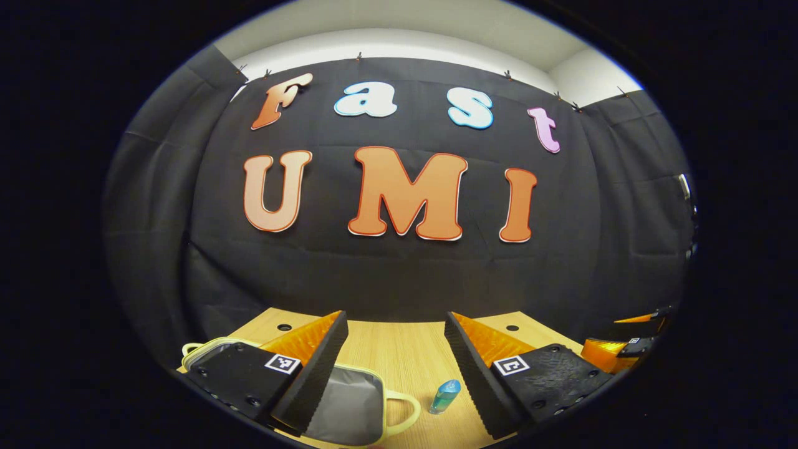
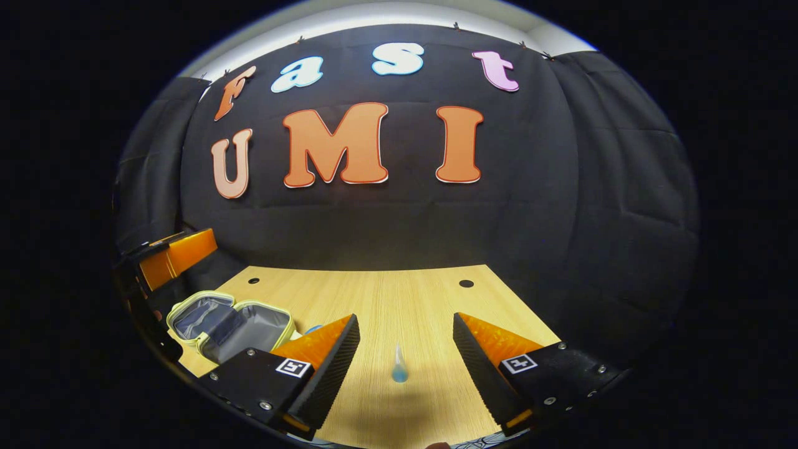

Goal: First open the suitcase, pack the skin care products into it, and then close the suitcase.

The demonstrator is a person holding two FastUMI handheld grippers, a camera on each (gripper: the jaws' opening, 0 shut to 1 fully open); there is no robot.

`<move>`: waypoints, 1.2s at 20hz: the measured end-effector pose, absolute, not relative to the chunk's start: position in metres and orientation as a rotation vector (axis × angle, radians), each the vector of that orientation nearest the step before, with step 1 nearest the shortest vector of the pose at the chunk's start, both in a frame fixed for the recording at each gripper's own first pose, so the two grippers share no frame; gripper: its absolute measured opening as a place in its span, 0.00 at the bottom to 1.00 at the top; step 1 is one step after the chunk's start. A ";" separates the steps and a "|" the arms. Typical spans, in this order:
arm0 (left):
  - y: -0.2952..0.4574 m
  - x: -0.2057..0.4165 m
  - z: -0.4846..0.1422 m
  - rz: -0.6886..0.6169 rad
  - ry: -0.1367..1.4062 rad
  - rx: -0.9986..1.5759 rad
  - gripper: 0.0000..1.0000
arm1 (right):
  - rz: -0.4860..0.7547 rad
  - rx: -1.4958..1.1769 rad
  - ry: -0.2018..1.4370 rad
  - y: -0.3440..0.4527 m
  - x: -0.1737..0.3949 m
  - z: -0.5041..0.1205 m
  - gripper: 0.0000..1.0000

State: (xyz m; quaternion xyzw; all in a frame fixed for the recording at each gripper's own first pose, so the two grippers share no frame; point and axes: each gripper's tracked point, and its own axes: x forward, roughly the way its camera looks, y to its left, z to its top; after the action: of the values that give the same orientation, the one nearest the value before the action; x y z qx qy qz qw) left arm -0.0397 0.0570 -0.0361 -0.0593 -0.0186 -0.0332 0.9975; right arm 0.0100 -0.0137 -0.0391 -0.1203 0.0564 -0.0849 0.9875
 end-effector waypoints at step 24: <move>0.047 -0.041 -0.060 -0.124 0.014 -0.079 0.96 | -0.149 -0.223 0.107 0.004 0.018 -0.038 0.95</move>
State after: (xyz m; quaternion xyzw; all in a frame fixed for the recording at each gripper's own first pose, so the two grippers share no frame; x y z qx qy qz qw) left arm -0.0415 0.0468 -0.0598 -0.0393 0.0070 -0.0618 0.9973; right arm 0.0185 0.0038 -0.0378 -0.1109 0.0532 -0.0742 0.9896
